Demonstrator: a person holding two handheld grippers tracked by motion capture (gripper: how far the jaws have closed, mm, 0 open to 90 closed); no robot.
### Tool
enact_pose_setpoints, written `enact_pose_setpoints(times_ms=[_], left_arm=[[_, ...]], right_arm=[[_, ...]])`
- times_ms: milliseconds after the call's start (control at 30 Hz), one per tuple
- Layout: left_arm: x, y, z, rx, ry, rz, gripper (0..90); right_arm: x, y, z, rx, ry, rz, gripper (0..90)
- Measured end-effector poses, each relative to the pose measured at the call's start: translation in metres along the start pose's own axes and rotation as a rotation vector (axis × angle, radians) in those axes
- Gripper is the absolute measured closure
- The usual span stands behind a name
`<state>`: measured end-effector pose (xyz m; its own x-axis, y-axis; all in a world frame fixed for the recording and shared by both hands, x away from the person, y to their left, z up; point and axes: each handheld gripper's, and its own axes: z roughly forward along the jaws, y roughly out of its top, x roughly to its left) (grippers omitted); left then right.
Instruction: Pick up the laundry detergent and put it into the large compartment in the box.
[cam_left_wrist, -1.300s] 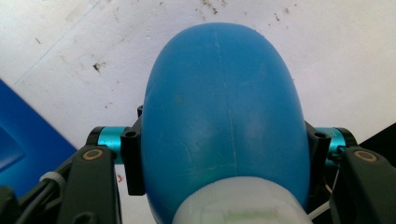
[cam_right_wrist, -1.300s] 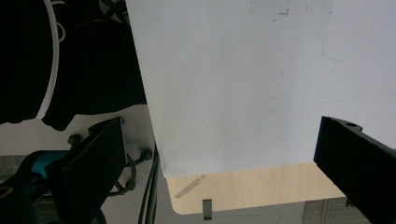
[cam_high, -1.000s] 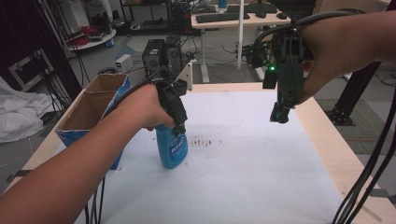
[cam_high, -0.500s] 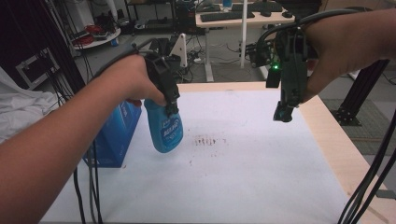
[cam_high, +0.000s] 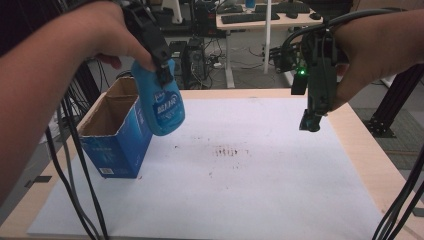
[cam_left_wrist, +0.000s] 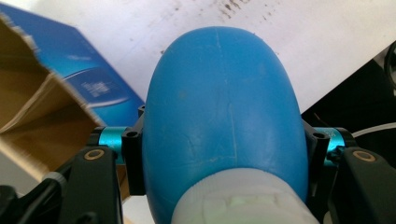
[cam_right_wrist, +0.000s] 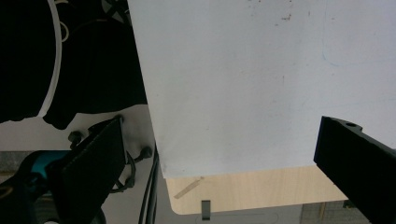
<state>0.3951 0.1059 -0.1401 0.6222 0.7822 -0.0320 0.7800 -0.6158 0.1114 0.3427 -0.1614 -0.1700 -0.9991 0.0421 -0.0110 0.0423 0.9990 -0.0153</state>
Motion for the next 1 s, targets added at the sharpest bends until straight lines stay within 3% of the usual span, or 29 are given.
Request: enact_pose_setpoints(times_ms=[167,233,267,433,467,633,667,733,900,1000], left_arm=[[0.021,-0.014,-0.027,-0.005,0.005,-0.06,37.7],[0.025,-0.017,-0.03,-0.002,0.006,-0.069,37.7],[0.033,-0.024,-0.035,-0.014,0.006,-0.106,37.7],[0.049,-0.036,-0.043,-0.014,0.013,-0.158,37.7],[0.059,-0.043,-0.046,-0.012,0.021,-0.186,37.7],[0.08,-0.06,-0.049,-0.006,0.043,-0.263,37.7],[0.08,-0.06,-0.049,-0.006,0.043,-0.263,37.7],[0.092,-0.067,-0.047,0.003,0.063,-0.31,37.8],[0.104,-0.074,-0.039,0.012,0.079,-0.328,37.7],[0.116,-0.078,-0.026,0.009,0.054,-0.338,37.8]], right_arm=[[0.0,0.001,0.0,-0.001,0.004,0.006,1.6],[0.001,0.002,0.001,-0.003,0.002,0.011,1.5],[0.0,0.003,0.001,0.002,0.006,0.011,1.5],[0.0,0.004,0.001,-0.001,0.003,0.005,1.5],[0.0,0.004,0.001,-0.002,0.002,0.009,1.5],[-0.002,0.003,0.002,-0.002,0.004,0.012,1.6],[-0.002,0.003,0.002,-0.002,0.004,0.012,1.6],[-0.003,0.004,0.003,0.001,0.008,0.012,1.6],[-0.004,0.004,0.005,-0.001,0.01,0.014,1.6],[-0.006,0.004,0.008,0.003,0.016,0.021,1.6]])
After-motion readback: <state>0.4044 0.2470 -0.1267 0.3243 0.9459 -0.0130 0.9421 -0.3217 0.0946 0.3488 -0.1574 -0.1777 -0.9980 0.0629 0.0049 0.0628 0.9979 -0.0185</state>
